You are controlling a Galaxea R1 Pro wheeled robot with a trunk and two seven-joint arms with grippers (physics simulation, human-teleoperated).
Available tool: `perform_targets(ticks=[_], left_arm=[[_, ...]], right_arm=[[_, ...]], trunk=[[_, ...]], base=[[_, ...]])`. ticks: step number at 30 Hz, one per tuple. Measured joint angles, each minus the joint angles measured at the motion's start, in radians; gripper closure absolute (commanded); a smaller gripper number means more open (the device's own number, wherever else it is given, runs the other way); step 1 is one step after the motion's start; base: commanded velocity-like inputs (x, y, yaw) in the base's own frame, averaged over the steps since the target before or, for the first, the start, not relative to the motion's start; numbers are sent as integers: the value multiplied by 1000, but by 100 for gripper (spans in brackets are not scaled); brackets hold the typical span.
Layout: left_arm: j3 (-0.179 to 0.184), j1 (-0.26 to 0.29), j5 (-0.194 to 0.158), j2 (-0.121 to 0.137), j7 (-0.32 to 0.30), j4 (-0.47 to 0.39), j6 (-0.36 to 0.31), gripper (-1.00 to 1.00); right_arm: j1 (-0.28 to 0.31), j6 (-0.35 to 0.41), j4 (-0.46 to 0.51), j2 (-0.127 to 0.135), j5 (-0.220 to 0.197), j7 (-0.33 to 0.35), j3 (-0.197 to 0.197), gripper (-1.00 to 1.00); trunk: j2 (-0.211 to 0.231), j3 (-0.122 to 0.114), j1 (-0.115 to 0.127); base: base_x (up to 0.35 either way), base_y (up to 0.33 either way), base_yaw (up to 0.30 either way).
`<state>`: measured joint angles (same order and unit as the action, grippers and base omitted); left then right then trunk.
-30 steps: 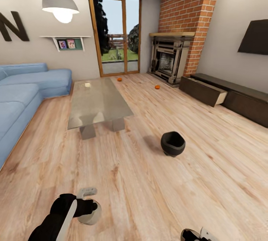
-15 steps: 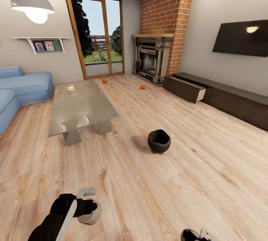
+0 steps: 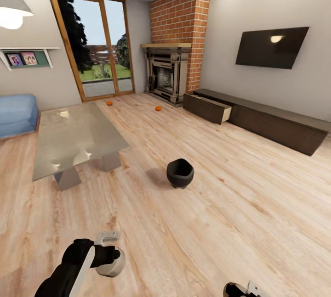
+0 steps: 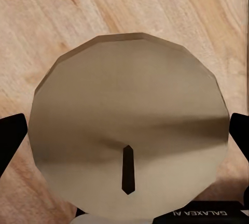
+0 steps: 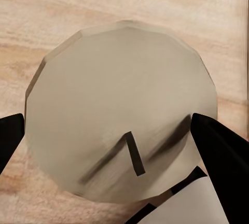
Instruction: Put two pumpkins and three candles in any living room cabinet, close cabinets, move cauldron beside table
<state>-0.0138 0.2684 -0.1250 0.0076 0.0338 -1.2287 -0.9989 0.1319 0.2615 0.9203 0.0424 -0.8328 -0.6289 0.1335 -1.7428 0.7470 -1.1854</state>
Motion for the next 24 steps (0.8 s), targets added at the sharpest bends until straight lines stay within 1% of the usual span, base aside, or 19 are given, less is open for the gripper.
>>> perform_targets(ticks=[12, 17, 24], left_arm=[[0, 0, 1, 0, 0, 0, 2, 100], [1, 0, 1, -1, 0, 0, 2, 100], [1, 0, 1, -1, 0, 0, 2, 100]], right_arm=[[0, -3, -2, 1, 1, 0, 0, 100], [1, -43, -28, 1, -1, 0, 0, 100], [2, -52, -35, 1, -1, 0, 0, 100]], trunk=[[0, -6, 0], [0, -9, 0], [0, -13, 0]], base=[[0, 0, -272], [0, 0, -273], [0, 0, -273]])
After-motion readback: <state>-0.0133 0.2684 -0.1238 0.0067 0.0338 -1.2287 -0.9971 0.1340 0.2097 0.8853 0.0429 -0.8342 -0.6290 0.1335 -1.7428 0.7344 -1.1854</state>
